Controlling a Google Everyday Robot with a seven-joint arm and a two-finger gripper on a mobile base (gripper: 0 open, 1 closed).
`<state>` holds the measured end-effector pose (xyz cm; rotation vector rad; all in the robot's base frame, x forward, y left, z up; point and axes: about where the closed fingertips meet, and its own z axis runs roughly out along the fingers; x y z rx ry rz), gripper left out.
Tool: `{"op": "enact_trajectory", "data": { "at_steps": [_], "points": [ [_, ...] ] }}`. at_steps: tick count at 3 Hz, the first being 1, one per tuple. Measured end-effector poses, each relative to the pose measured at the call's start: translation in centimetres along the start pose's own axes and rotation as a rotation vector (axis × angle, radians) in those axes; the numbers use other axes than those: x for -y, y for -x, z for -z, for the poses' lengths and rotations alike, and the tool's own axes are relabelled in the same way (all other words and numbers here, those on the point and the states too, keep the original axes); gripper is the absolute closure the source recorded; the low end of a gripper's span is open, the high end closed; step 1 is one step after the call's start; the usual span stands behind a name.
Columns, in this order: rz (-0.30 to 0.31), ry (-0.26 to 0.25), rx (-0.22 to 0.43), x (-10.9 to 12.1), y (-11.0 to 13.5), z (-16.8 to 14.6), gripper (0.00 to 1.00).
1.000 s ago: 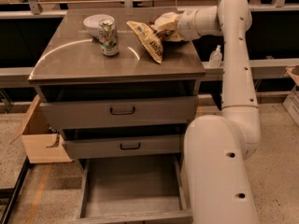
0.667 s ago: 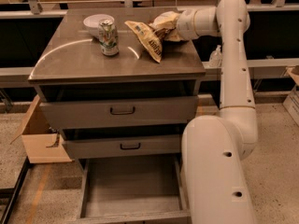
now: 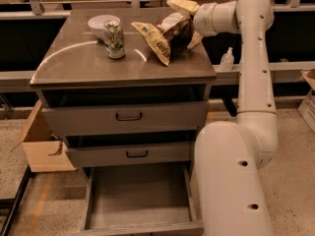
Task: Pick brown chip bag from bottom drawer and place on counter
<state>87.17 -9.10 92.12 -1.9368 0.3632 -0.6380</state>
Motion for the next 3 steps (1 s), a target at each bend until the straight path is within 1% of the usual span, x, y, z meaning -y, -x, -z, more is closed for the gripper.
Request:
{"op": "enact_trajectory", "data": {
  "at_steps": [1,2,3],
  "points": [
    [0.031,0.033,-0.064,1.1,-1.7,3.2,0.15],
    [0.031,0.112,-0.154,1.3,-3.9,8.7,0.01],
    [0.016,0.176,-0.193,-0.2,-4.9,11.8,0.23]
  ]
}}
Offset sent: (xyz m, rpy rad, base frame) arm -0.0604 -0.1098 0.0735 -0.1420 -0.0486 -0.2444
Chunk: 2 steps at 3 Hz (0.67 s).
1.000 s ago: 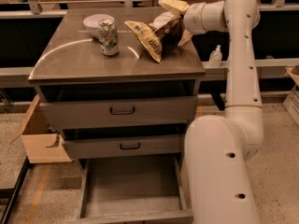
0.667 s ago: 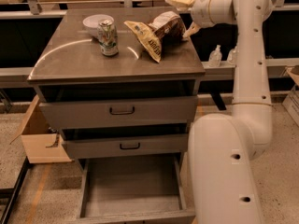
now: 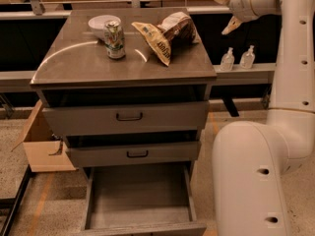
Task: Pick brown chip bag from bottom drawer and place on counter
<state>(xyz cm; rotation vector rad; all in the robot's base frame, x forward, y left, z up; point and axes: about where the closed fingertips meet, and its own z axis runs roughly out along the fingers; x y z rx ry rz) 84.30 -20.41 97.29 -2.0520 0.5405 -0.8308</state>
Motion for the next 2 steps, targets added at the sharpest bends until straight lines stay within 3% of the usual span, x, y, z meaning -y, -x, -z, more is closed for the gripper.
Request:
{"op": "enact_trajectory", "data": {
  "at_steps": [1,2],
  "points": [
    [-0.011,0.062,-0.038,-2.46,-1.14,1.7,0.45],
    [-0.01,0.055,-0.046,-2.3,-1.23,1.9,0.44]
  ]
}}
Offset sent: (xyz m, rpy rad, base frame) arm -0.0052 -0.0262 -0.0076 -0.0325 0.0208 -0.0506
